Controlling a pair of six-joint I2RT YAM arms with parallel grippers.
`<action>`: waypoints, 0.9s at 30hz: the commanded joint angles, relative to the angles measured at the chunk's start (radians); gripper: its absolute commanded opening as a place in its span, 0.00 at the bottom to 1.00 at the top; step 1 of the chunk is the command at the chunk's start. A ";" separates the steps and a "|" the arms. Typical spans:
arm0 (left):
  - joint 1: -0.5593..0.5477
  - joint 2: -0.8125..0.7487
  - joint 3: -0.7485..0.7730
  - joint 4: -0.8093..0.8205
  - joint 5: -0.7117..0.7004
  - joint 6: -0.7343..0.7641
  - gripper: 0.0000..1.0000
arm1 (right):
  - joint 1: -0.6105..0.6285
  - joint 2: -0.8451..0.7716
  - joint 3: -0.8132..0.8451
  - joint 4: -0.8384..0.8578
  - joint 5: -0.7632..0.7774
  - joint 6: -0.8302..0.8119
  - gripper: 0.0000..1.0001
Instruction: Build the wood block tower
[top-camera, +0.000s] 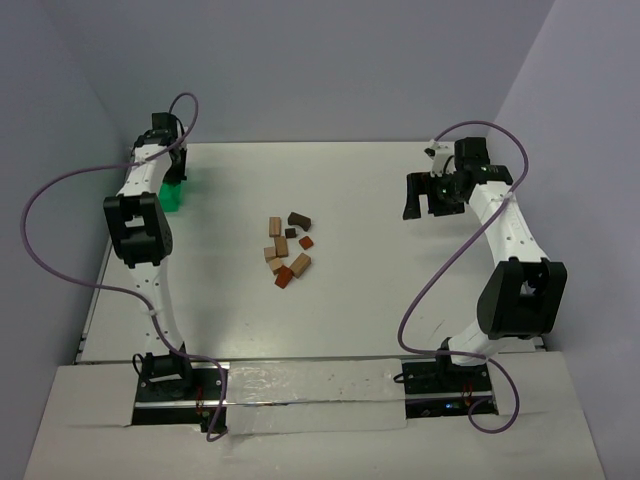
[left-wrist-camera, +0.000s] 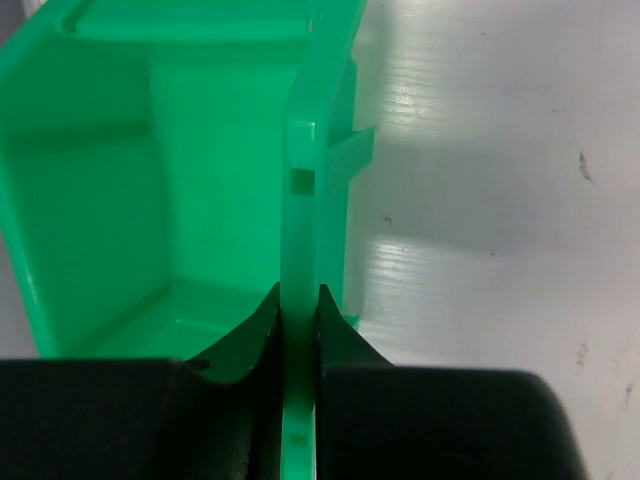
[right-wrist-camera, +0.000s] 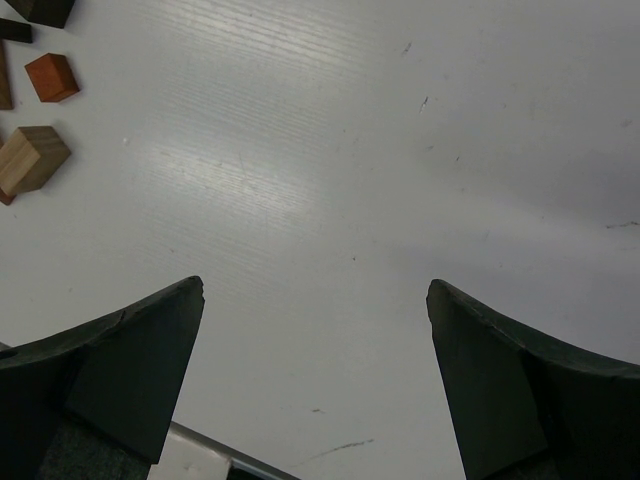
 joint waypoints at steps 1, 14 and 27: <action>-0.001 0.018 0.072 0.058 0.031 0.018 0.00 | 0.007 0.010 0.031 0.027 0.004 -0.001 1.00; -0.003 -0.041 0.101 0.029 0.085 -0.002 0.53 | 0.007 0.014 0.069 0.019 -0.026 0.008 1.00; -0.072 -0.440 -0.076 0.033 0.397 0.023 0.84 | 0.008 0.014 0.118 0.016 -0.099 0.007 1.00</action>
